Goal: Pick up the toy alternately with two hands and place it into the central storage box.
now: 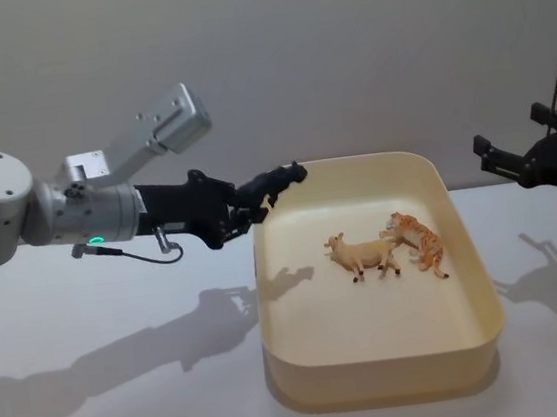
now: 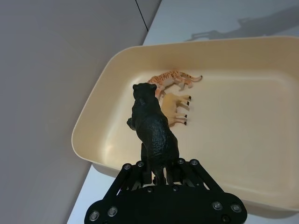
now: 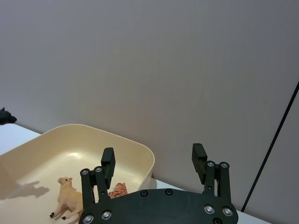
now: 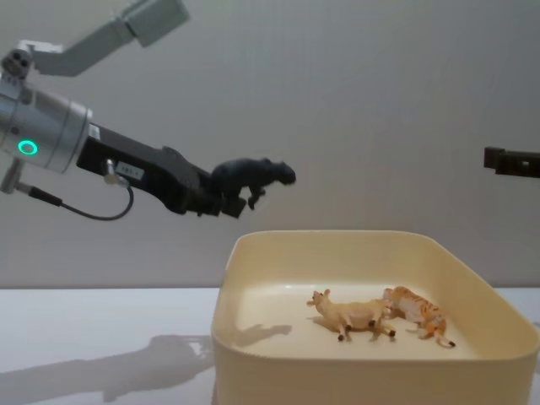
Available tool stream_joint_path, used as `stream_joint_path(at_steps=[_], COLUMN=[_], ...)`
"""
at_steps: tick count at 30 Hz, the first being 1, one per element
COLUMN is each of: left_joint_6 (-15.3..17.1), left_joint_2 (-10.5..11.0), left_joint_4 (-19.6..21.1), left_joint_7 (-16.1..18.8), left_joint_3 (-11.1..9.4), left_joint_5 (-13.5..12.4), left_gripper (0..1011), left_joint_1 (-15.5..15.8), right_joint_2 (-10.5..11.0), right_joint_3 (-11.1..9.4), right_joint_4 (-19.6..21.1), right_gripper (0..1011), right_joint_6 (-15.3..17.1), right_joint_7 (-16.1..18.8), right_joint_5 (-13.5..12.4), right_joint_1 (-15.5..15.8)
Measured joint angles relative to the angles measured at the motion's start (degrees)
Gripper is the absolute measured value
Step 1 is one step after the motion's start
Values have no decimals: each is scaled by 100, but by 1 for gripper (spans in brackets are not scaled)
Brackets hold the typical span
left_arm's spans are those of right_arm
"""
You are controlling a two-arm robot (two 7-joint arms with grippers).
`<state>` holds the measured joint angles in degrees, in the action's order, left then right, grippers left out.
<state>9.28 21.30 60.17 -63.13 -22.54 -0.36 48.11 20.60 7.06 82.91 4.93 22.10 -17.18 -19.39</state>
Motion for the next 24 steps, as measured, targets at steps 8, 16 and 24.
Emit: stream_joint_path(at_steps=[8,16,24], left_joint_6=[57,90,104], left_joint_2=[-127,-248,-303], left_joint_4=[-305,-656,-818], left_joint_7=[-230,-363,-423], left_joint_3=[-208,-391,-479], left_joint_5=[-482,-849,-1016], left_gripper=[187,380,612], left_joint_1=[179,334,407], right_joint_2=[0,0,0], right_joint_3=[0,0,0], right_joint_4=[0,0,0], right_gripper=[1001,1001,1001], right_joint_6=[0,0,0], right_joint_7=[0,0,0], right_joint_5=[0,0,0], right_joint_1=[0,0,0])
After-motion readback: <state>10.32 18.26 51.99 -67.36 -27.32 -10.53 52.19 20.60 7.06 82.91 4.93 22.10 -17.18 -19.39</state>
